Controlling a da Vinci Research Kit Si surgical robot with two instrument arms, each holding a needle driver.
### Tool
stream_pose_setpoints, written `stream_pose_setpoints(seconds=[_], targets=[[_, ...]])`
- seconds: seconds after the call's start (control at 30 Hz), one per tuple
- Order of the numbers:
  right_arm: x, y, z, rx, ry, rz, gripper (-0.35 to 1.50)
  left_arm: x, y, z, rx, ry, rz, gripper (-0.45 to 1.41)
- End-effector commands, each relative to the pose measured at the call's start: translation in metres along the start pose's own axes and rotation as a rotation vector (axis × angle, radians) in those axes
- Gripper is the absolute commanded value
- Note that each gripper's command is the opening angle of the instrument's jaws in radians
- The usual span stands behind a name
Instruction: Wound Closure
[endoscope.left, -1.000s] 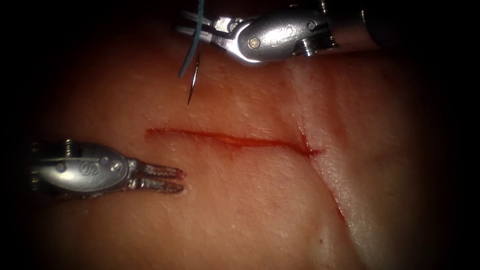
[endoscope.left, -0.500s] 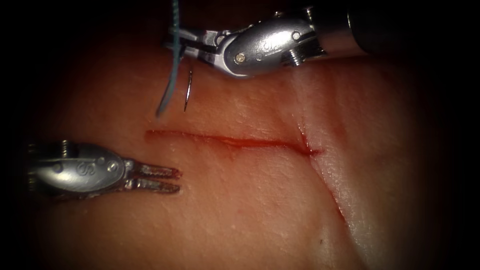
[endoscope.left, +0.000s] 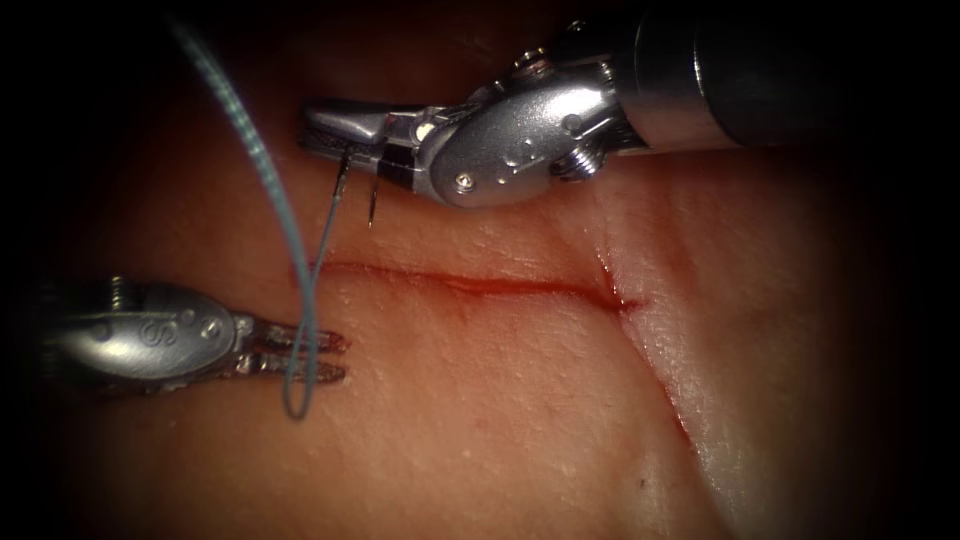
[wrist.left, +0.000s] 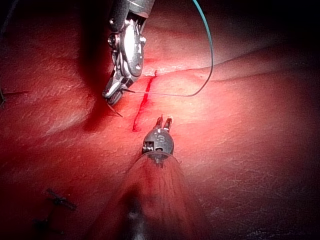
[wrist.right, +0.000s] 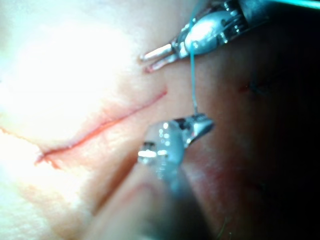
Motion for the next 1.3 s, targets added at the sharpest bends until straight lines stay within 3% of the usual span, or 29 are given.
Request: stream_pose_setpoints(seconds=[0.03, 0.53, 0.8, 1.3], targets=[[0.0005, -0.0005, 0.001, 0.0, 0.009, -0.01, -0.35, -0.0003, 0.0, 0.0007, -0.001, 0.001, 0.0, -0.17], [0.0014, -0.0013, 0.001, 0.012, 0.04, -0.065, -0.35, -0.0007, -0.0002, 0.0008, -0.001, 0.001, -0.009, -0.18], [0.0009, -0.0017, 0.0011, -0.01, 0.054, 0.09, -0.35, -0.0013, -0.0003, 0.0012, 0.004, -0.004, -0.016, -0.22], [0.0005, -0.0035, 0.0011, -0.001, 0.066, 0.177, -0.35, -0.0024, -0.0006, 0.0013, 0.006, -0.021, -0.03, -0.22]])
